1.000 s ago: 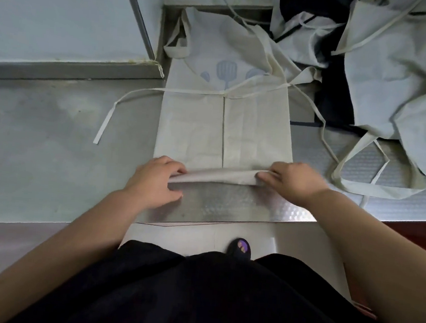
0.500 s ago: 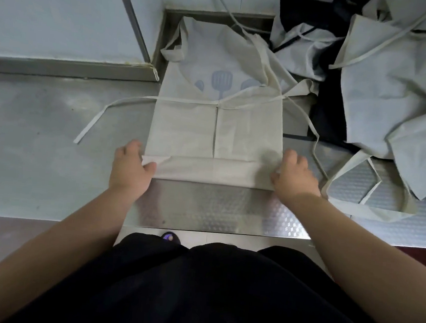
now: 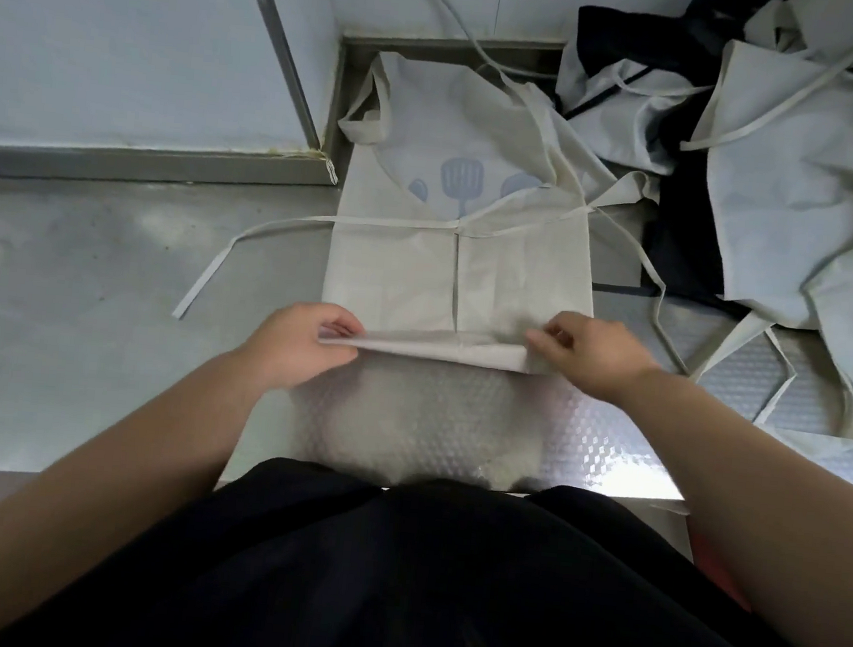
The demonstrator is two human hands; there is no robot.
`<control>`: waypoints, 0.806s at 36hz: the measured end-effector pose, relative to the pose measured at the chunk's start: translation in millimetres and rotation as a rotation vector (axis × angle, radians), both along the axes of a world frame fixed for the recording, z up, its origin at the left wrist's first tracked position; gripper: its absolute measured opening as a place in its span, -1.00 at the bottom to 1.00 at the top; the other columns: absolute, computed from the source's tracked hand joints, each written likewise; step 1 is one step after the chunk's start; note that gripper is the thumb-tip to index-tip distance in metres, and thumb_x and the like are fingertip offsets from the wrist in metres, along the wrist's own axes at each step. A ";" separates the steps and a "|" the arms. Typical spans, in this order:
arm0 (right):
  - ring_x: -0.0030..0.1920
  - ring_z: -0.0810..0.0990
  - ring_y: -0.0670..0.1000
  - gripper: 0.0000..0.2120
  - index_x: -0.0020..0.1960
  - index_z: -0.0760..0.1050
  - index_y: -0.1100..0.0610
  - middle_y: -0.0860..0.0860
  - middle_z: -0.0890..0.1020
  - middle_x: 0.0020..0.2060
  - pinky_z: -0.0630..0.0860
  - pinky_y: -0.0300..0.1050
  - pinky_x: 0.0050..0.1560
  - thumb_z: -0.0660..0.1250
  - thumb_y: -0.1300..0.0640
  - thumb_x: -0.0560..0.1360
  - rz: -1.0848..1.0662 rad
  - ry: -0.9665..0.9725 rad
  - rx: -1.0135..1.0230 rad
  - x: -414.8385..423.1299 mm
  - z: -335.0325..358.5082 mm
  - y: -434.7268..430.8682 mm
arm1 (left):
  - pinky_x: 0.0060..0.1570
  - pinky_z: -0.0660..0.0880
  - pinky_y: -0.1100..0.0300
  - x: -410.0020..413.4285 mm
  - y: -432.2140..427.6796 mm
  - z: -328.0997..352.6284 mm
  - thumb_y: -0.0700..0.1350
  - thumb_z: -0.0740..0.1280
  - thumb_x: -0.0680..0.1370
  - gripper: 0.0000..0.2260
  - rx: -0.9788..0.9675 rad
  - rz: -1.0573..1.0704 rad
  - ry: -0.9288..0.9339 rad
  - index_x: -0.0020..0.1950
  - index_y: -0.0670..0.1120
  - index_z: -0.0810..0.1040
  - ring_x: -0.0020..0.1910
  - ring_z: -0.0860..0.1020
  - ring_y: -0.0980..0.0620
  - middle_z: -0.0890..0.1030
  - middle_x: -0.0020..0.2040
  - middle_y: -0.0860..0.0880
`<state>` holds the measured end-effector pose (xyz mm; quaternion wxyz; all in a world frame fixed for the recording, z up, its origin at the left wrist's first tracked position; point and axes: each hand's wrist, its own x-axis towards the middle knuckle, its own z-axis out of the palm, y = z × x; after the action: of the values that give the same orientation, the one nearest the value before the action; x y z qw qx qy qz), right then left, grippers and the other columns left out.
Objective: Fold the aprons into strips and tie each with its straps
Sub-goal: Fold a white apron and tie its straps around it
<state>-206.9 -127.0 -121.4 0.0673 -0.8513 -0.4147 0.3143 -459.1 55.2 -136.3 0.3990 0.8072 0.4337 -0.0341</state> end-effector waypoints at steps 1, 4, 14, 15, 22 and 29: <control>0.05 0.48 0.01 -0.54 0.21 0.44 0.03 -0.02 0.54 0.05 0.35 -0.15 0.01 0.25 -0.27 0.47 -0.085 0.122 -0.003 2.8 3.2 2.5 | -0.34 0.36 0.49 1.6 5.6 1.1 -0.19 0.42 0.47 -0.88 -0.069 0.061 -0.042 -0.10 0.04 0.60 -0.26 0.54 0.26 0.62 -0.11 0.02; 0.19 0.47 0.01 -0.32 0.38 0.35 0.06 0.01 0.49 0.24 0.38 -0.20 0.04 0.47 -0.14 0.36 -0.154 0.291 -0.041 10.7 4.7 7.3 | -0.53 0.26 0.43 4.7 17.0 0.6 -0.14 0.38 0.52 -0.98 -0.123 0.163 -0.065 -0.07 -0.03 0.59 -0.51 0.40 0.22 0.53 -0.30 0.05; 0.01 0.48 0.15 -0.47 0.37 0.27 0.13 0.17 0.48 0.18 0.45 -0.05 -0.05 0.35 -0.02 0.50 -0.529 0.114 0.149 18.0 -12.0 19.6 | -0.09 0.36 0.17 15.4 19.8 -22.3 -0.06 0.32 0.56 -0.76 0.038 0.424 -0.019 0.17 -0.14 0.48 0.00 0.52 -0.10 0.57 -0.02 -0.06; 0.04 0.49 0.18 -0.49 0.36 0.24 0.13 0.19 0.47 0.19 0.47 0.00 0.00 0.33 -0.02 0.52 -0.523 0.086 0.129 17.4 -14.0 20.4 | -0.08 0.36 0.18 16.2 20.7 -22.8 -0.05 0.32 0.55 -0.74 0.053 0.430 -0.015 0.19 -0.14 0.46 0.03 0.53 -0.10 0.57 0.02 -0.06; 0.30 0.33 0.12 -0.64 0.32 0.37 -0.03 0.03 0.36 0.33 0.16 -0.01 0.26 0.19 0.11 0.53 0.186 -0.487 -0.076 5.8 -24.8 20.0 | 0.21 0.35 0.03 12.4 28.9 -23.8 -0.23 0.34 0.51 -0.69 0.431 -0.030 0.041 0.25 -0.12 0.54 0.22 0.39 -0.21 0.48 0.22 -0.14; 0.36 0.32 0.04 -0.31 0.43 0.25 -0.11 -0.07 0.35 0.35 0.06 -0.06 0.40 0.19 -0.41 0.39 0.309 -0.285 -0.121 17.2 -21.0 23.5 | 0.25 0.31 0.06 14.5 24.9 -16.3 0.44 0.05 0.29 -0.25 0.380 -0.392 0.226 0.33 0.05 0.45 0.24 0.44 0.01 0.44 0.27 0.08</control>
<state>-189.7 -103.5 -142.4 -0.0921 -0.8159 -0.5260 0.2218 -444.7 80.1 -152.7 0.1758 0.9269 0.3097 -0.1184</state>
